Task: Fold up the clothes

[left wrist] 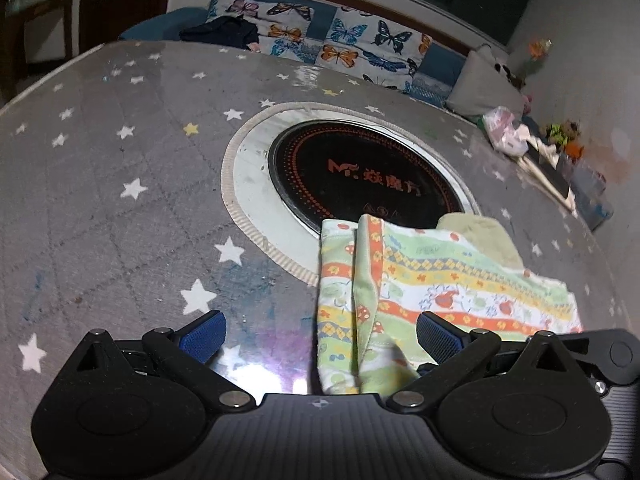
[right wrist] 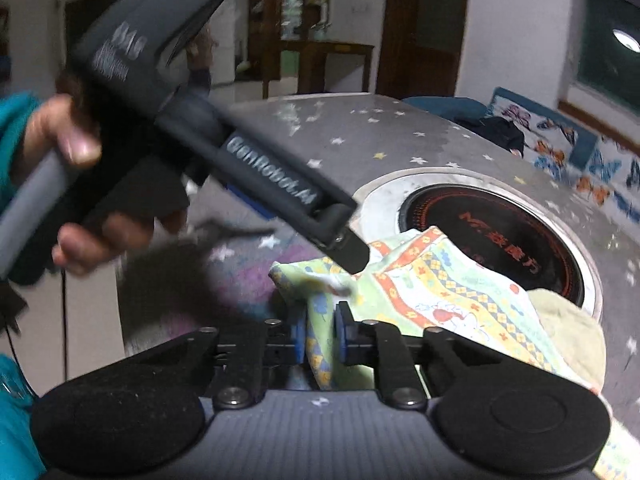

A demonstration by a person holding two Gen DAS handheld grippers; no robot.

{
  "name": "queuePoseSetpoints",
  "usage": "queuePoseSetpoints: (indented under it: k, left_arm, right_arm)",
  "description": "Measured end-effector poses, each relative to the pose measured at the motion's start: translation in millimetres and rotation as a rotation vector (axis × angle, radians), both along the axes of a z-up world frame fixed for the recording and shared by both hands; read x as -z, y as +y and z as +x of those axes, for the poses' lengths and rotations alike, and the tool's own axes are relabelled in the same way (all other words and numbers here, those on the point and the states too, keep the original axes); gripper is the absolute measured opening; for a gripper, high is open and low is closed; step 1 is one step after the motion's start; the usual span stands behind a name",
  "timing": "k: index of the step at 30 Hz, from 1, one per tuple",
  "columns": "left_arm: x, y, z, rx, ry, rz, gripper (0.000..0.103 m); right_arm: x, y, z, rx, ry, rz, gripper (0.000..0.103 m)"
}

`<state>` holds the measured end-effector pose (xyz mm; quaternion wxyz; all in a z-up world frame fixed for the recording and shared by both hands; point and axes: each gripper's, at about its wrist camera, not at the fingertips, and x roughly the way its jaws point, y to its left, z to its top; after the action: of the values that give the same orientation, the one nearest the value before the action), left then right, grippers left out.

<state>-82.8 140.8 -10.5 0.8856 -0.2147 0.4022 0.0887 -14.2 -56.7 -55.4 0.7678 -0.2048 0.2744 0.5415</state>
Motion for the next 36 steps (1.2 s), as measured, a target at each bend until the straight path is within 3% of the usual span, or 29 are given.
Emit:
queuePoseSetpoints:
  k: [7, 11, 19, 22, 28, 36]
  left_arm:
    - [4.4, 10.5, 14.4, -0.044, 0.002, -0.207, 0.103]
    - [8.2, 2.1, 29.9, -0.007, 0.014, -0.247, 0.094]
    - [18.4, -6.0, 43.2, 0.035, 0.02, -0.274, 0.028]
    - [20.0, -7.0, 43.7, 0.039, 0.021, -0.259, 0.02]
    - [19.3, -9.4, 43.2, 0.047, 0.015, -0.22, 0.017]
    - [18.4, -12.5, 43.1, 0.059, 0.01, -0.188, 0.017]
  right_arm:
    - [-18.7, -25.3, 14.1, 0.053, 0.097, 0.117, 0.01]
    - [-24.8, -34.4, 14.8, 0.049, 0.115, 0.148, 0.009]
    - [-24.8, -40.4, 12.7, 0.017, 0.122, 0.164, 0.009]
    - [-20.4, -39.4, 13.4, 0.01, 0.126, 0.152, 0.01]
    - [-22.5, -49.1, 21.0, 0.044, 0.131, 0.155, 0.028]
    - [-21.3, -98.8, 63.4, 0.311, 0.076, 0.128, 0.042]
